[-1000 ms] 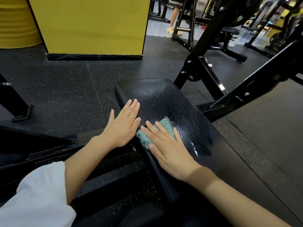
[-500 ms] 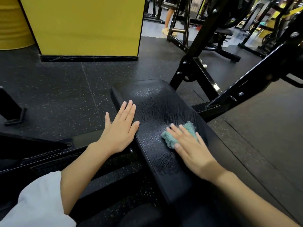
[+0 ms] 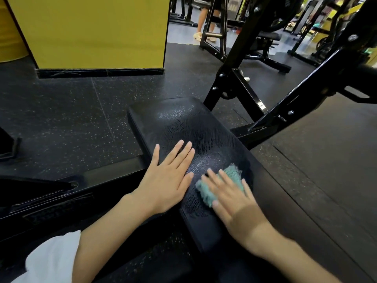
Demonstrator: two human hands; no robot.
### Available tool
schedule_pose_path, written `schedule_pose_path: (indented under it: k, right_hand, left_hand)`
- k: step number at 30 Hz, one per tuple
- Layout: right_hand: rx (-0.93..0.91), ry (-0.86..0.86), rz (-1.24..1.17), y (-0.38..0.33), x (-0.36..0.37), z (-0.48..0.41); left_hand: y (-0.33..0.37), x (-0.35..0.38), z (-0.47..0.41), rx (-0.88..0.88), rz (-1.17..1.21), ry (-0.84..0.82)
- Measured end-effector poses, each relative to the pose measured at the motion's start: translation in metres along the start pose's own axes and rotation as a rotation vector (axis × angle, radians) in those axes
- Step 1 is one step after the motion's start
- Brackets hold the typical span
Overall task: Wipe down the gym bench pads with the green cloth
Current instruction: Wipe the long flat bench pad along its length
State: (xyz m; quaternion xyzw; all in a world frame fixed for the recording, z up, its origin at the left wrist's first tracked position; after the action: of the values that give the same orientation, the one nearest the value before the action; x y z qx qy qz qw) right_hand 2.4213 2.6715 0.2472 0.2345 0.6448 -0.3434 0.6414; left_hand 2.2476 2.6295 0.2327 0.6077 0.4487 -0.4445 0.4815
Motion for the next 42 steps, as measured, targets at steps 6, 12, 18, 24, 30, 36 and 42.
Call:
schedule_pose_path:
  k: [6,12,18,24,30,36,42]
  right_hand:
    - [-0.065,-0.148,-0.015,0.01,-0.005,0.015]
    - [0.136,-0.081,-0.093,0.067,-0.011,-0.05]
    - [0.252,-0.07,-0.145,0.071,-0.017,-0.078]
    - [0.113,-0.11,0.059,0.031,-0.006,-0.012]
    - [-0.076,-0.178,-0.088,0.026,-0.007,0.017]
    - [0.038,-0.087,-0.137,0.066,-0.011,-0.074]
    - [0.133,-0.055,-0.116,0.065,-0.022,-0.145]
  left_hand:
    - [-0.003,0.0,0.001,0.045,0.0,-0.016]
    - [-0.003,-0.001,0.0,0.044,0.024,-0.027]
    - [-0.003,-0.001,0.0,0.038,-0.004,-0.062]
    - [-0.003,-0.001,0.0,0.05,-0.016,-0.05]
    - [-0.003,-0.001,0.002,0.083,0.022,0.014]
    - [-0.007,0.004,0.005,0.184,-0.002,0.073]
    - [-0.01,0.004,0.003,0.203,-0.005,0.096]
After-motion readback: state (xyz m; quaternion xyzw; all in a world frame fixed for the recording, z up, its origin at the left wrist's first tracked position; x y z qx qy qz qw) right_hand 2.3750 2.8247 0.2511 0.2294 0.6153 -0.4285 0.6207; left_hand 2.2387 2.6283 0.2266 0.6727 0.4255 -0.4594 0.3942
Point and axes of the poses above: each hand's wrist, its own z-axis away from the middle knuckle, its own x-axis out of the palm, y = z × x, the point moved 4 cm from there along -z, towards the middle knuckle, and after that the axes turned 13 degrees about x, right-handed, at the moved point
